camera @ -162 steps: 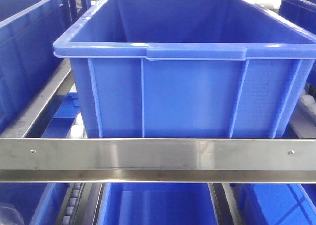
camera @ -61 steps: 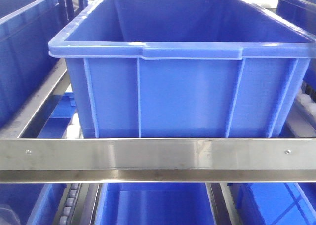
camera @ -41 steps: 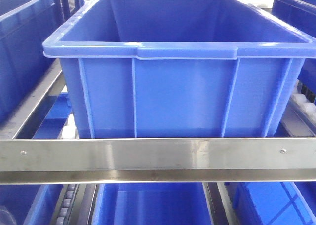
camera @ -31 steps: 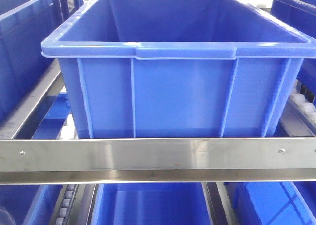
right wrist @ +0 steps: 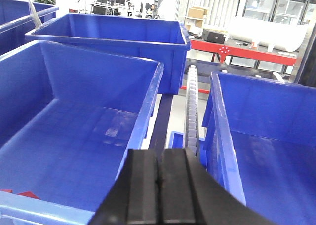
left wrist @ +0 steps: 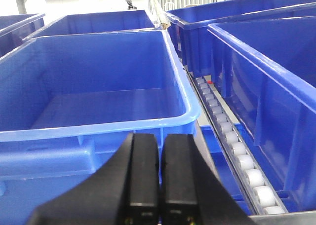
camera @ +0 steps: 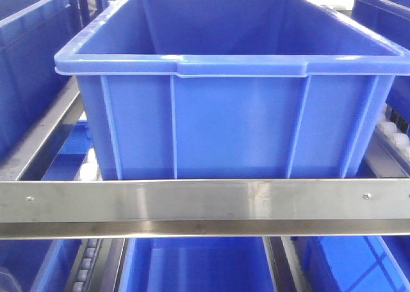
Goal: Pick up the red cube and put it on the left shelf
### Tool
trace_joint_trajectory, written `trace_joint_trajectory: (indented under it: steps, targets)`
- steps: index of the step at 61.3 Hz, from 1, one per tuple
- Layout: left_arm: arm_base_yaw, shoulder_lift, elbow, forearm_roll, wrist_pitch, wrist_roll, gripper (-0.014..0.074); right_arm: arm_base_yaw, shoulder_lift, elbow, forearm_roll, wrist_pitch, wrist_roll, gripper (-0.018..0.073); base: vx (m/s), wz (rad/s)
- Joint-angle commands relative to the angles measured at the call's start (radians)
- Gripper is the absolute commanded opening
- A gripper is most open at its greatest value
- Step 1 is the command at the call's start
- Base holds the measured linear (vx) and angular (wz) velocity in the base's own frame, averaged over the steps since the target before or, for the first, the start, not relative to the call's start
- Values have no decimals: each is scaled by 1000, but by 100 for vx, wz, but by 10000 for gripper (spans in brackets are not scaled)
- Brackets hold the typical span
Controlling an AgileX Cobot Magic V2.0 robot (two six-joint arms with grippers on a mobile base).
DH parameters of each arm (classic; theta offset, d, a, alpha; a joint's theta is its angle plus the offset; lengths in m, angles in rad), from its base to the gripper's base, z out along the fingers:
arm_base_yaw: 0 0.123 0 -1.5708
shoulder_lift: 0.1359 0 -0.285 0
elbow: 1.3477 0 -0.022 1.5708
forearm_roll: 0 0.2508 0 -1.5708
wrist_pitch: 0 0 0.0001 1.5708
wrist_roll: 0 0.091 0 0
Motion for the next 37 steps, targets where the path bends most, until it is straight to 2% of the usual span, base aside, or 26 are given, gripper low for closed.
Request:
trace_joint_trajectory:
  steps: [1, 37]
  targets:
    - [-3, 8, 22, -6, -83, 1, 106, -5, 1, -28, -6, -82, -5, 54, 0, 0]
    - [-3, 7, 22, -6, -83, 1, 106, -5, -58, -16, -9, -84, -6, 54, 0, 0]
